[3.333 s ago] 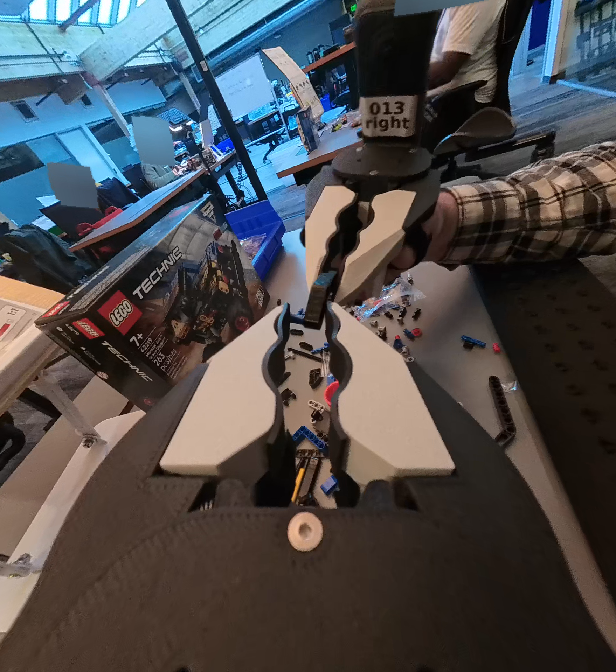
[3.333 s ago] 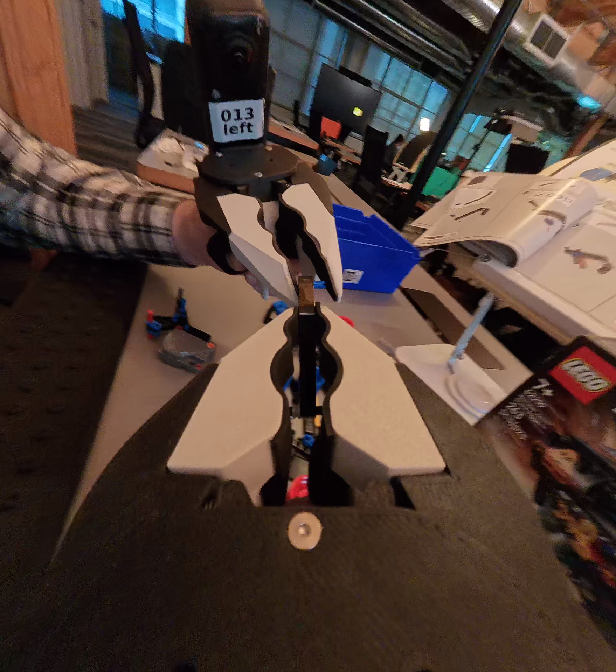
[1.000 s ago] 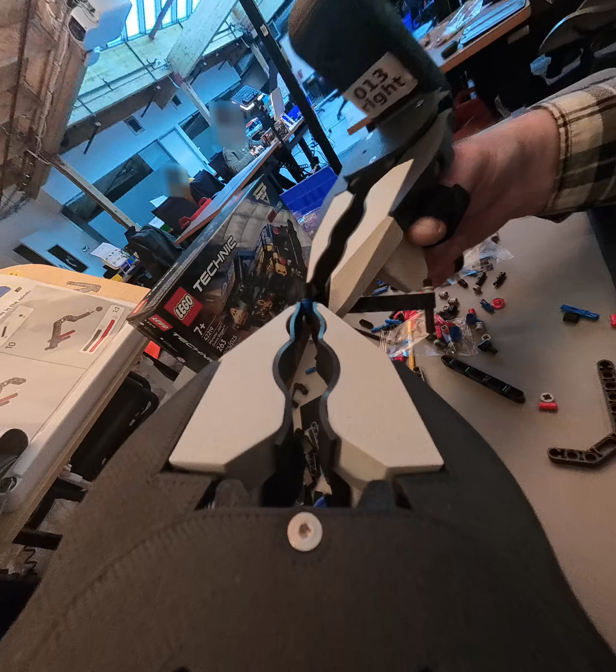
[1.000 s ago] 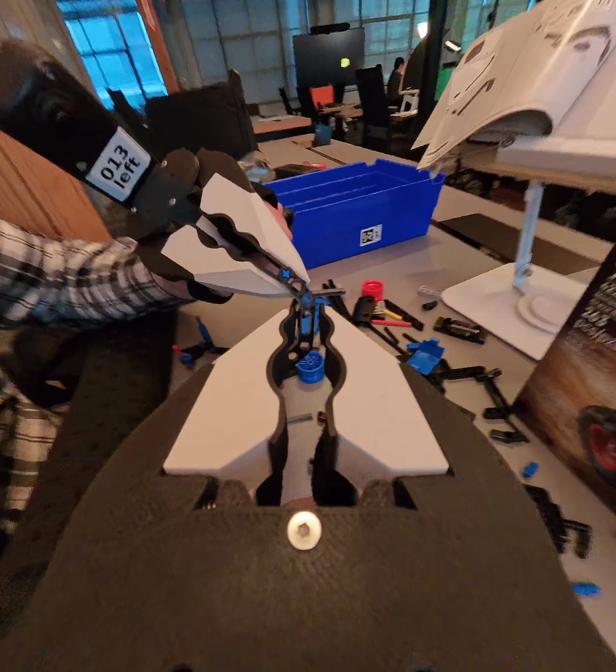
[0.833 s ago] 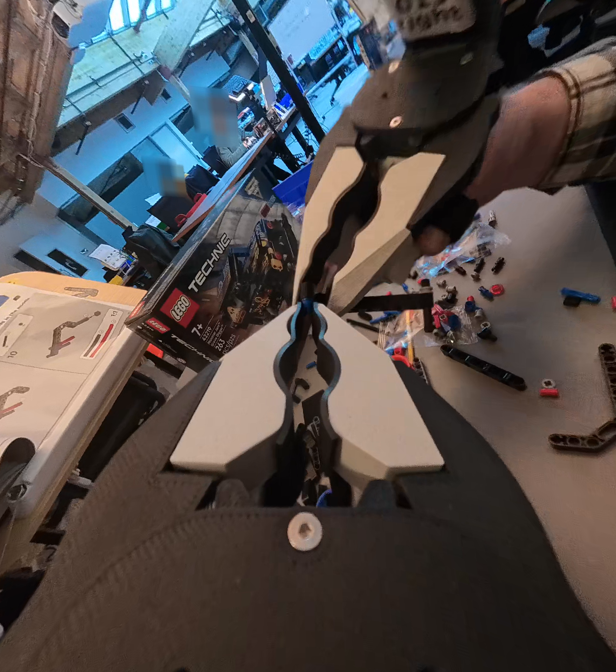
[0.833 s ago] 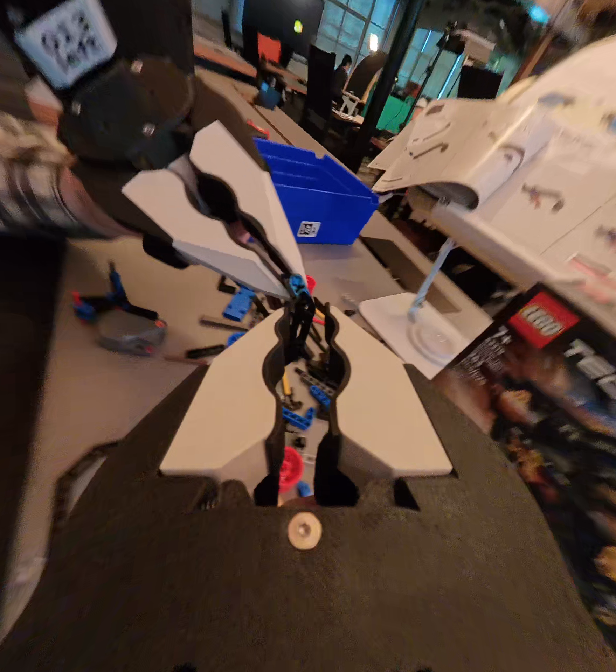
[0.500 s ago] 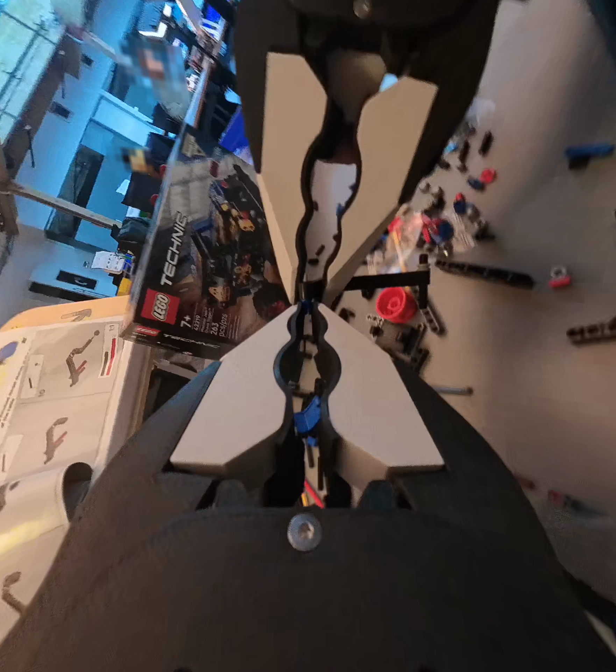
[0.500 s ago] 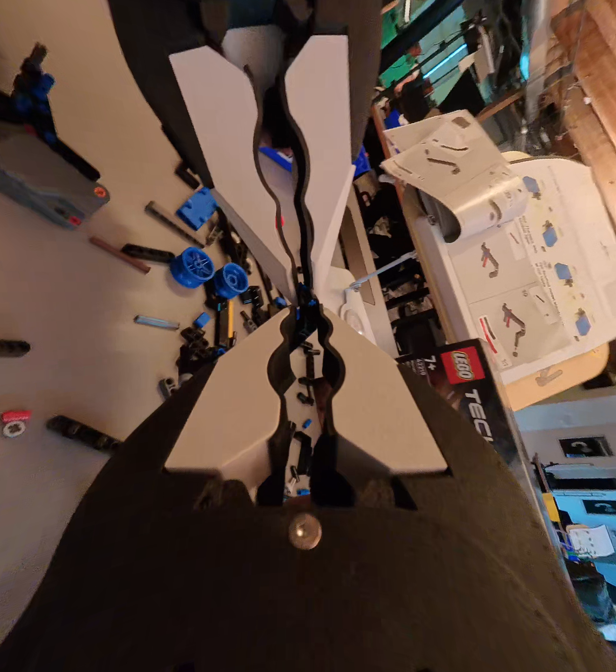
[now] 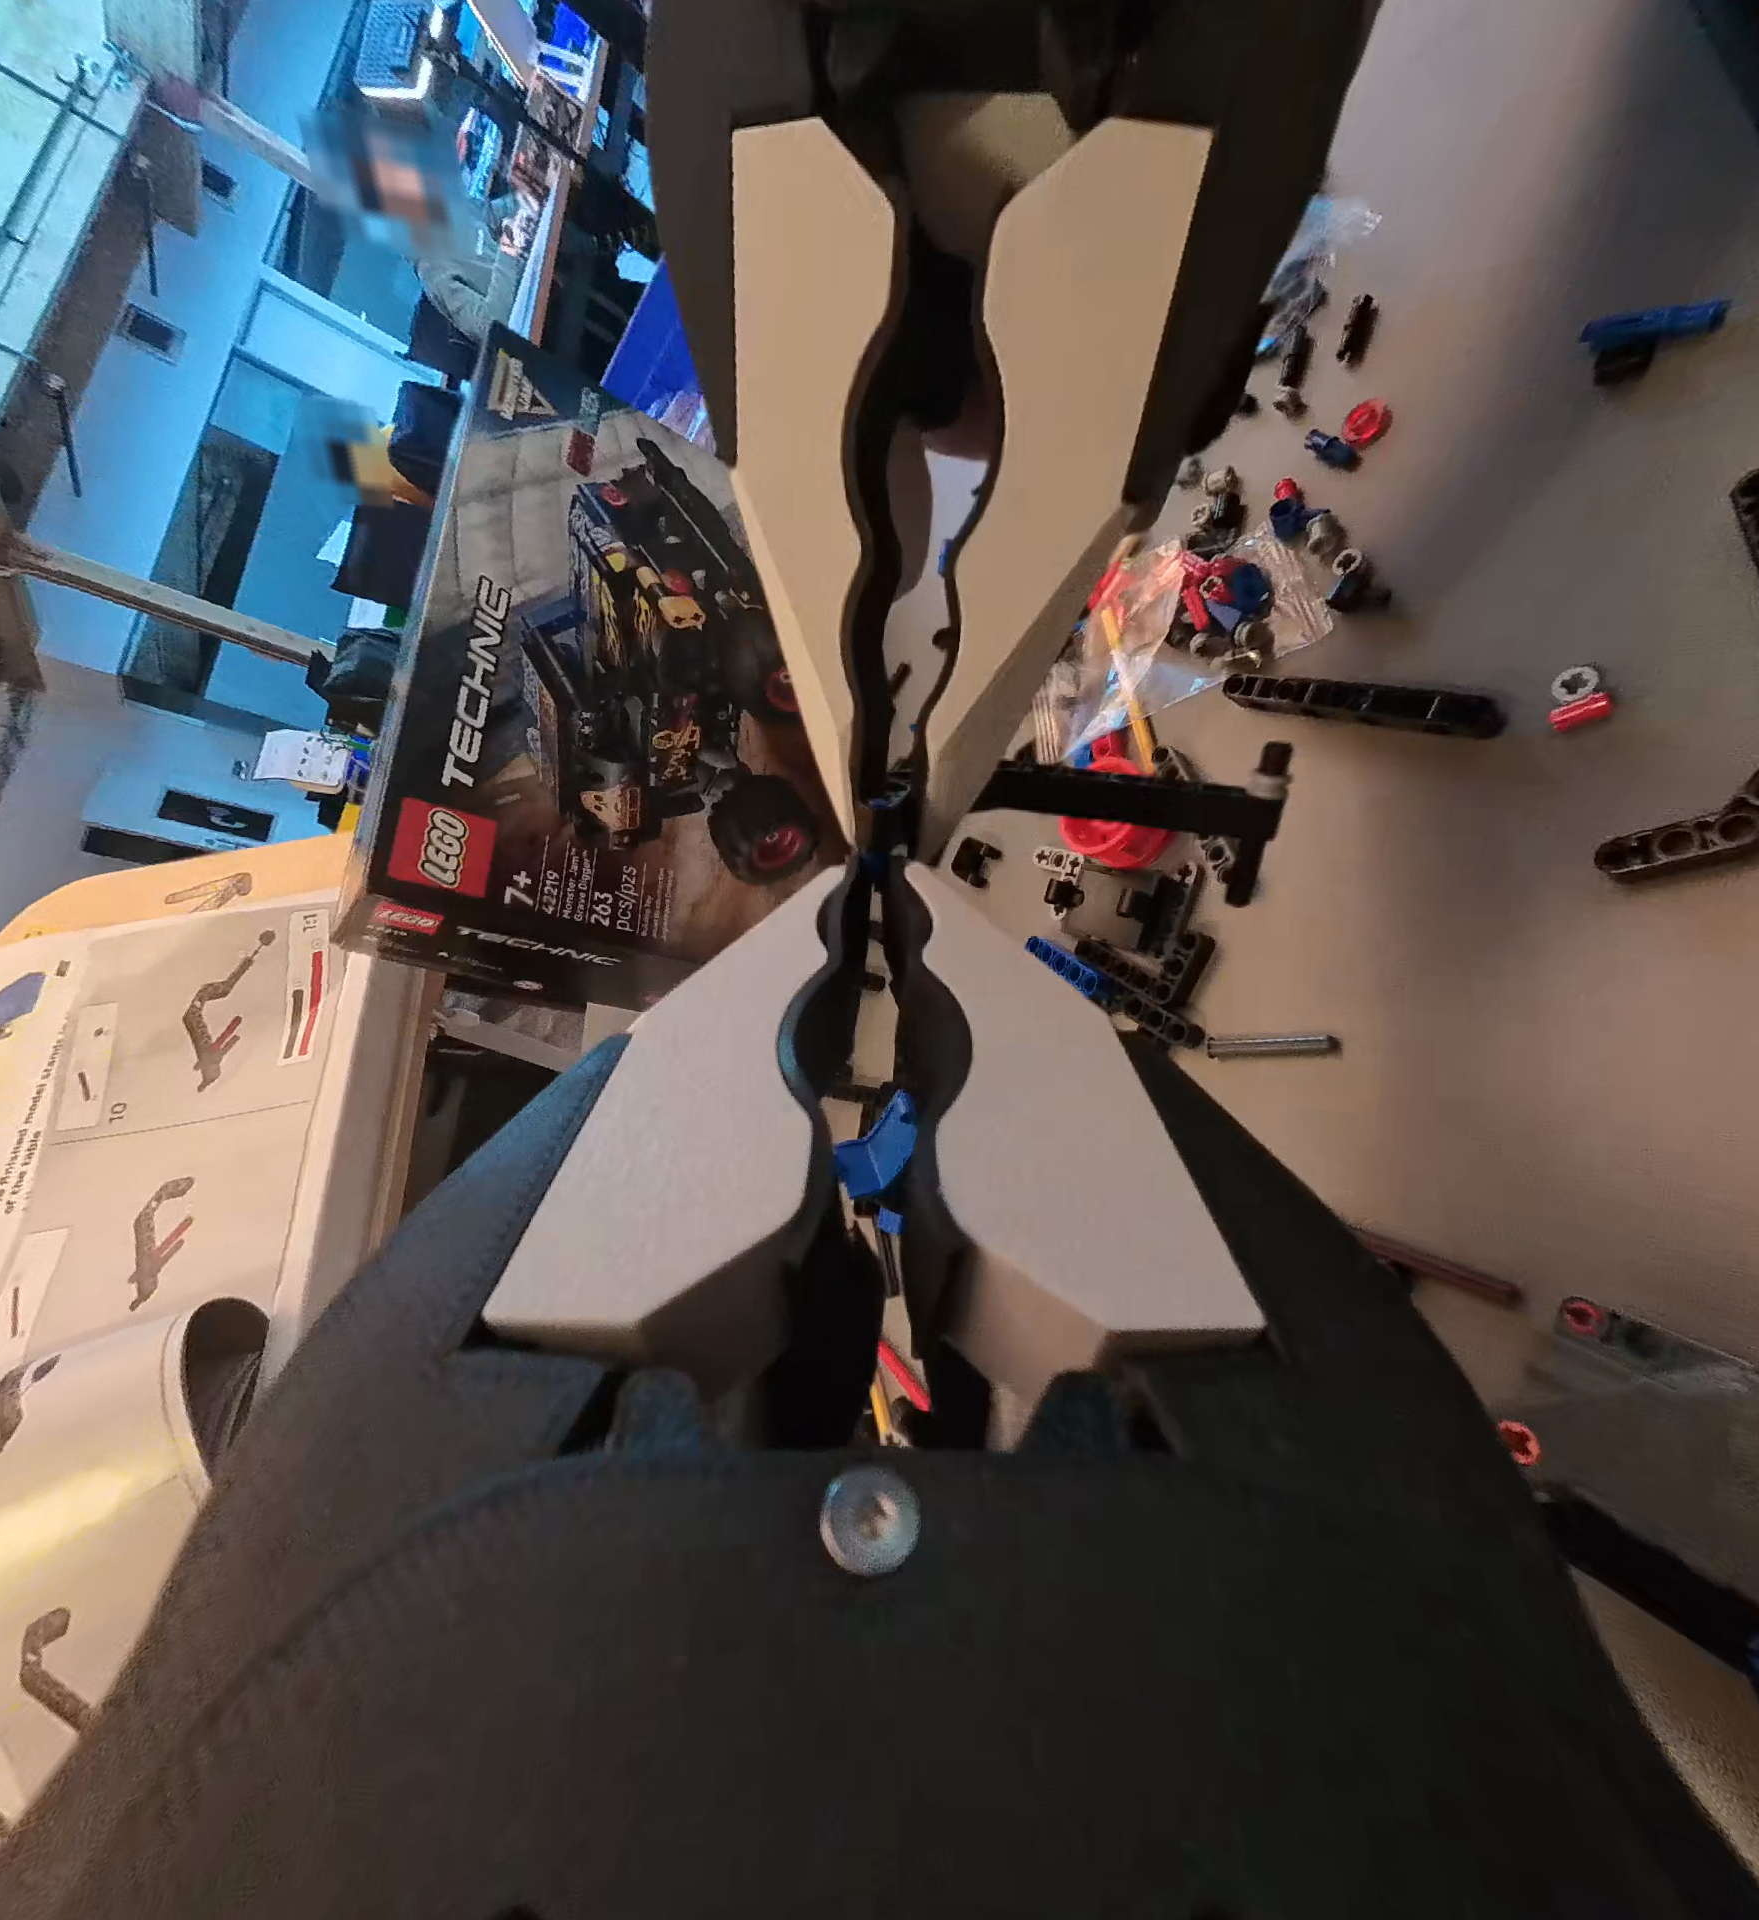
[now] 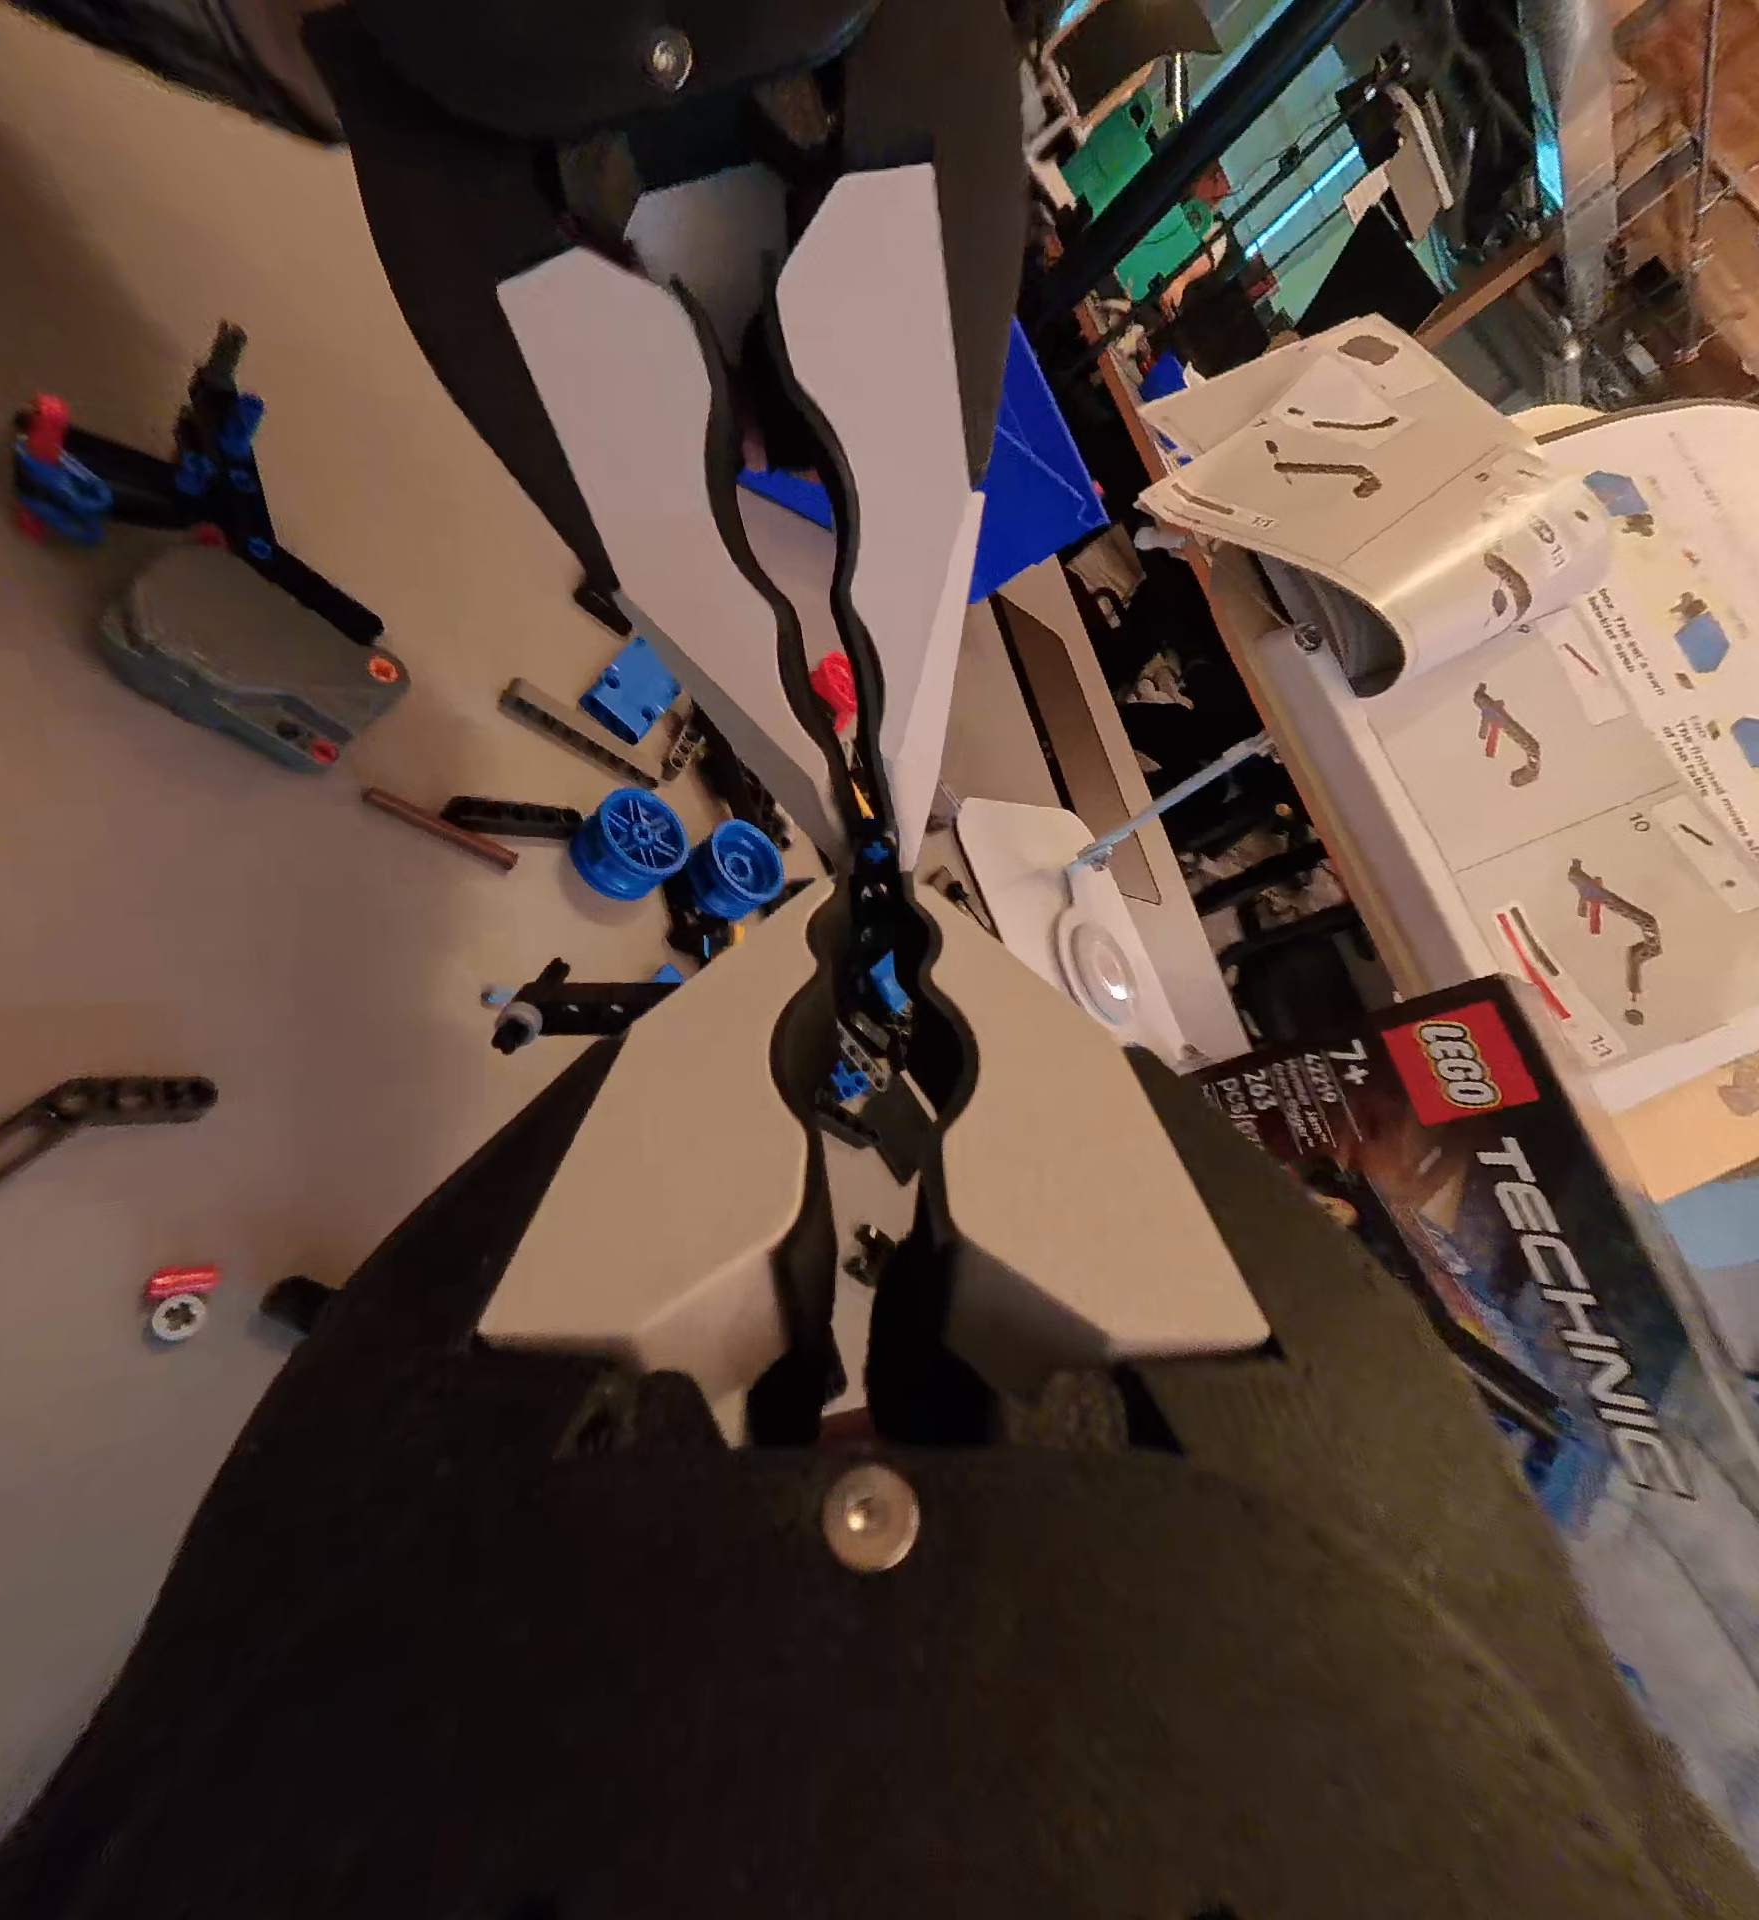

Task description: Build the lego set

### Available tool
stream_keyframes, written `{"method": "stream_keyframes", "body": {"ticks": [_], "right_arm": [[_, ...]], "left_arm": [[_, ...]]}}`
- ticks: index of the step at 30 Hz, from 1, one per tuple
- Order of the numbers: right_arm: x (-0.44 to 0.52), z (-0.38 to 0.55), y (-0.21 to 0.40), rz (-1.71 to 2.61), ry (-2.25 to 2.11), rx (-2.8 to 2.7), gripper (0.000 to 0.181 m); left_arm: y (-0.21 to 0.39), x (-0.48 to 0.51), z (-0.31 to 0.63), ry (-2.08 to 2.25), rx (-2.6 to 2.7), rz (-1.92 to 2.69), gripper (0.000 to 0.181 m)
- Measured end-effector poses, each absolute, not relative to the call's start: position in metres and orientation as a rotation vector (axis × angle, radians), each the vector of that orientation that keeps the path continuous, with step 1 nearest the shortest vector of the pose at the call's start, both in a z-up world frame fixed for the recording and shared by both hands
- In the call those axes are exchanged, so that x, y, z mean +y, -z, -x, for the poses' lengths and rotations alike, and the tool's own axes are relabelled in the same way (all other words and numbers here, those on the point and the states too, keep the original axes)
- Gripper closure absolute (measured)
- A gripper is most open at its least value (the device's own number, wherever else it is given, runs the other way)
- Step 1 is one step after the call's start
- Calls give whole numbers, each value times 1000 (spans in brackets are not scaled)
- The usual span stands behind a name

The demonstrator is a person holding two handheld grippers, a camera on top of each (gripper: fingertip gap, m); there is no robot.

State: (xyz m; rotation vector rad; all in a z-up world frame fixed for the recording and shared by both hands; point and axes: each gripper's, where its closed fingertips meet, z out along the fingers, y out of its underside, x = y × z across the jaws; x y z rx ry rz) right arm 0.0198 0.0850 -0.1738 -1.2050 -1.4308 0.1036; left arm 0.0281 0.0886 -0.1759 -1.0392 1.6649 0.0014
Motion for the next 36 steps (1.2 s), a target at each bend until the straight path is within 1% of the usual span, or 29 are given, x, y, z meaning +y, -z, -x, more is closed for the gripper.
{"method": "stream_keyframes", "body": {"ticks": [5,7,8,10,11,13,15,19,23,24,25,27,30,36], "right_arm": [[80,-21,170,1224,-222,-1409,178],[74,-27,150,1194,-309,-1341,178],[77,-32,143,1201,-323,-1305,177],[86,-31,162,1237,-270,-1360,177],[84,-28,168,1244,-297,-1392,177],[83,-30,168,1271,-373,-1383,177],[88,-39,166,1295,-380,-1355,177],[91,-45,173,1343,-414,-1373,177],[92,-46,188,1382,-411,-1422,177],[92,-46,192,1394,-402,-1440,177],[91,-45,196,1401,-400,-1455,177],[90,-43,200,1403,-401,-1473,177],[88,-40,194,1373,-415,-1457,177],[78,-34,160,1193,-434,-1380,177]], "left_arm": [[176,88,-27,17,1659,1046,181],[187,122,3,-144,1635,1150,181],[183,124,10,-60,1593,1194,181],[154,110,-8,-49,1568,1102,181],[156,106,-16,-31,1589,1104,181],[193,107,-13,-3,1706,1172,181],[218,89,-15,137,1800,1255,180],[254,67,-23,214,1969,1310,180],[288,55,-25,201,2102,1346,177],[293,54,-24,214,2114,1363,174],[296,54,-24,219,2118,1370,174],[293,55,-24,235,2098,1384,162],[283,60,-26,305,2019,1423,150],[225,40,-42,976,1719,1516,133]]}}
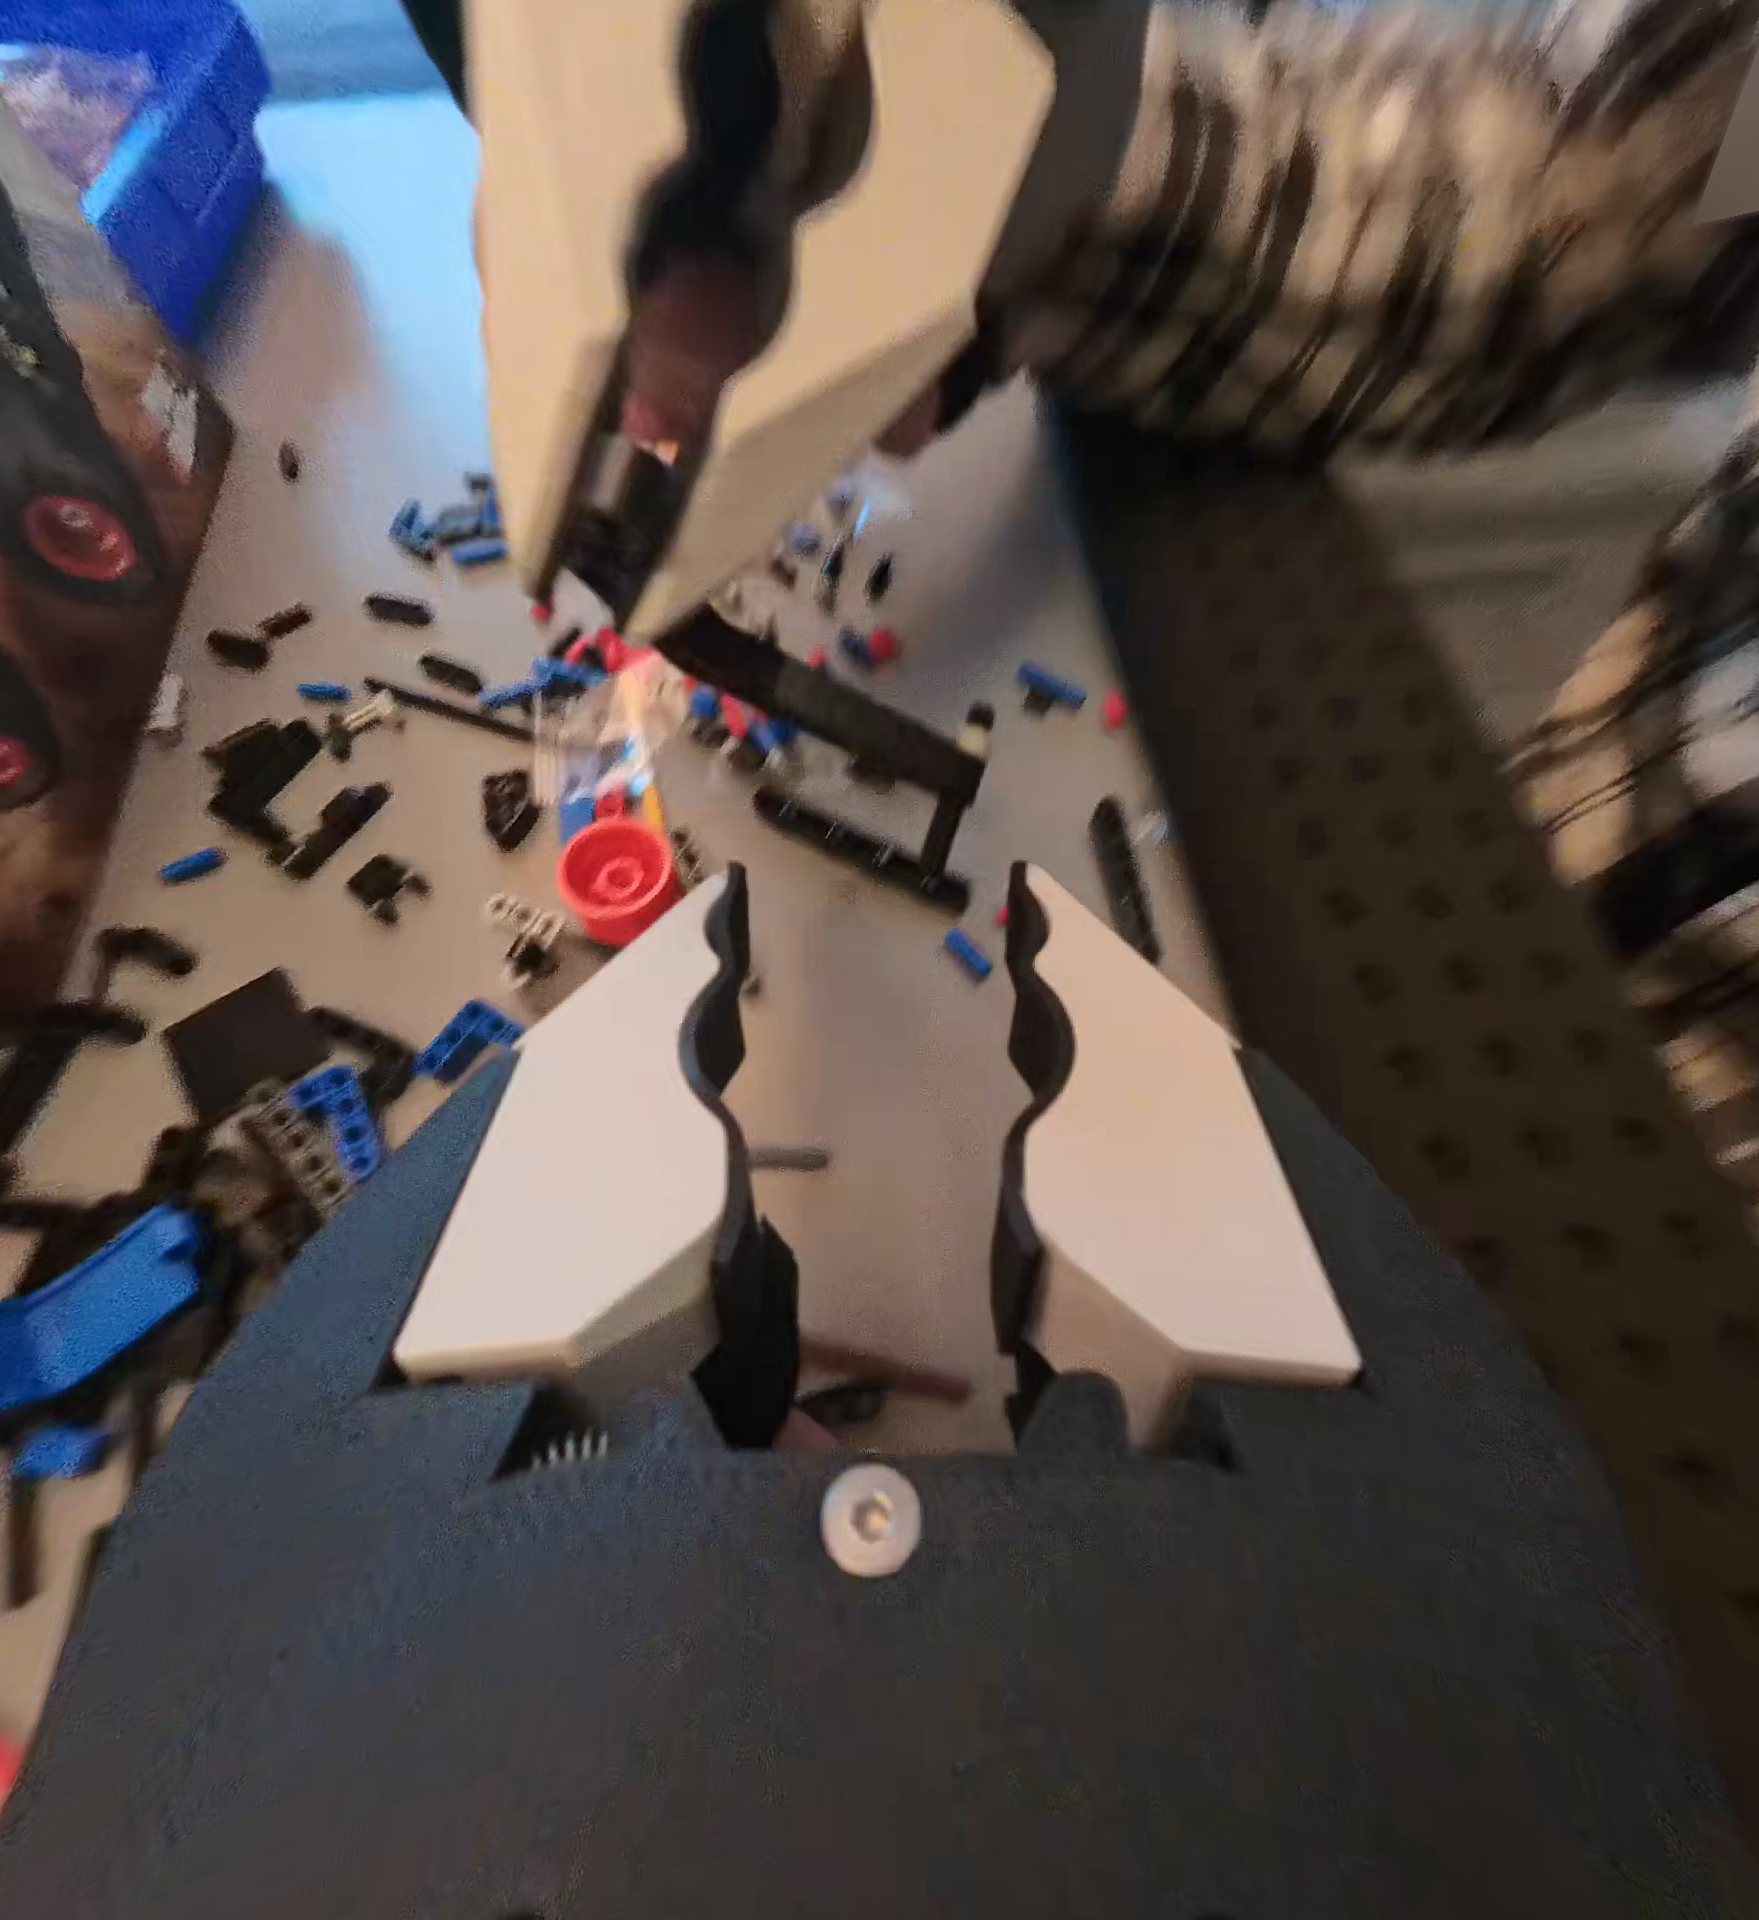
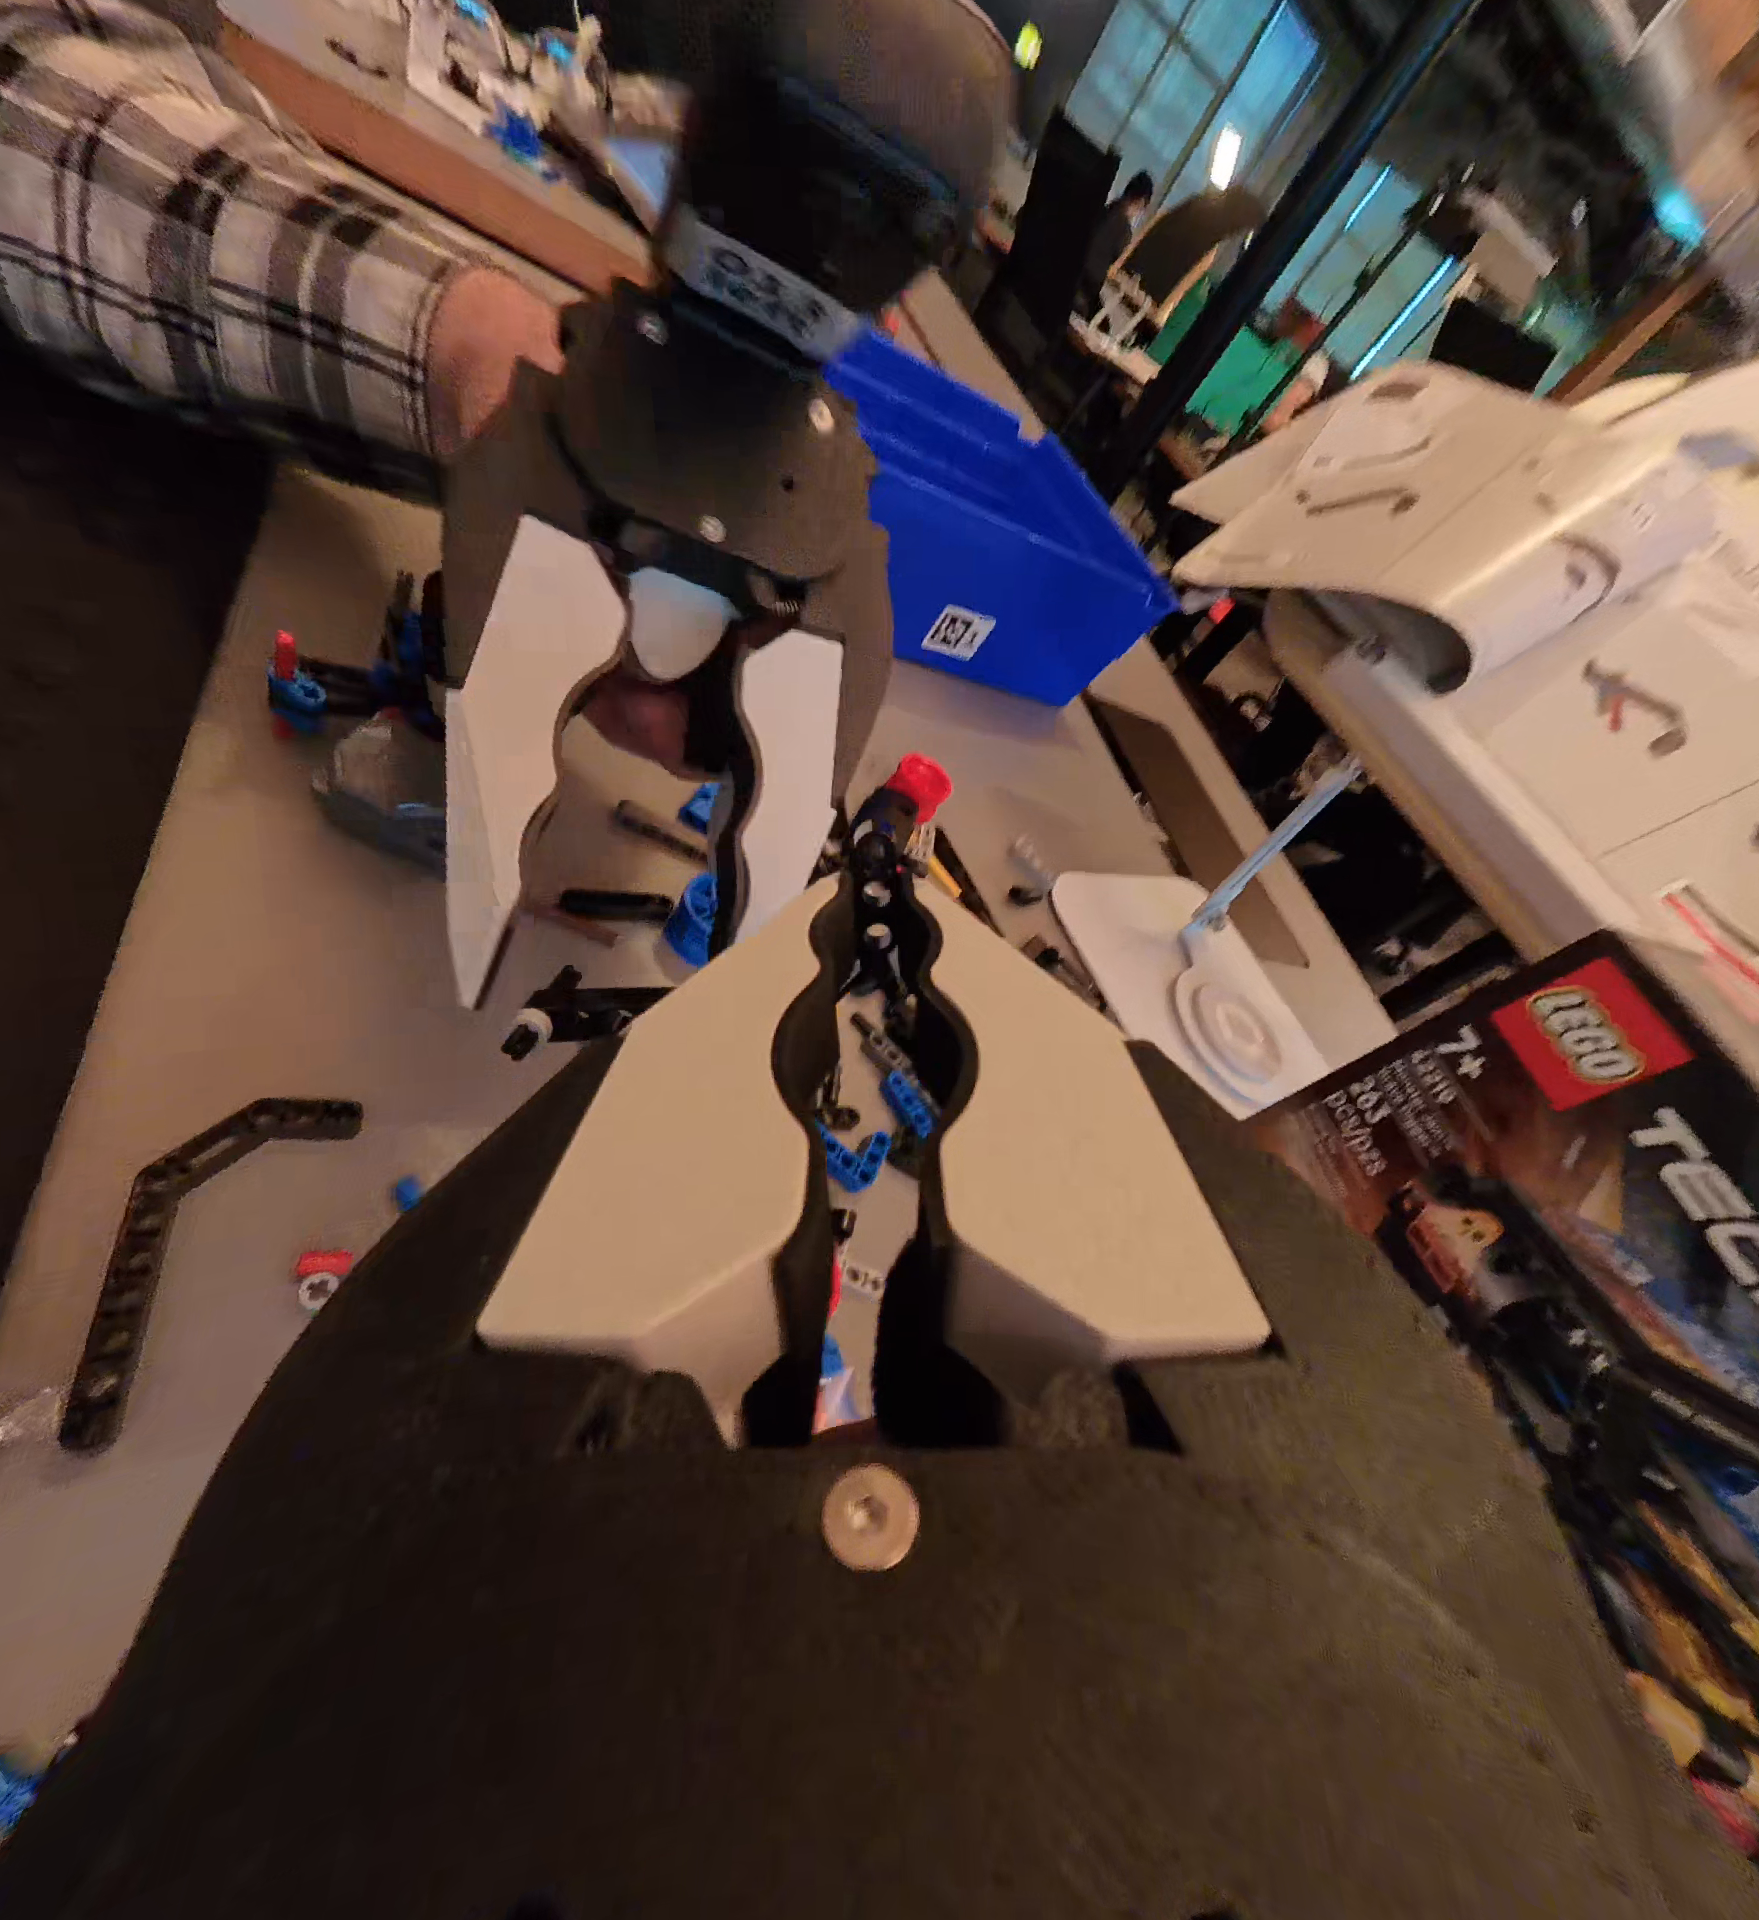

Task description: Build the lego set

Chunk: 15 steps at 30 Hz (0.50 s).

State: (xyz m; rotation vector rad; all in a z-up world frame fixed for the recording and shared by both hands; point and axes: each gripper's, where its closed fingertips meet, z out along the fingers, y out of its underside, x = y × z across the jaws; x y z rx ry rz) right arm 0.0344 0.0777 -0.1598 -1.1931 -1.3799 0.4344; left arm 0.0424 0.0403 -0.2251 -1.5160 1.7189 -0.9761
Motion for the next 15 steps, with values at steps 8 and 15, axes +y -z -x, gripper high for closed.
{"method": "stream_keyframes", "body": {"ticks": [8,15], "right_arm": [[56,-22,138,1017,-441,-1371,176],[50,-25,128,995,-511,-1353,177]], "left_arm": [[200,10,-57,1387,1638,1441,160],[174,14,-55,1578,1503,1408,163]]}}
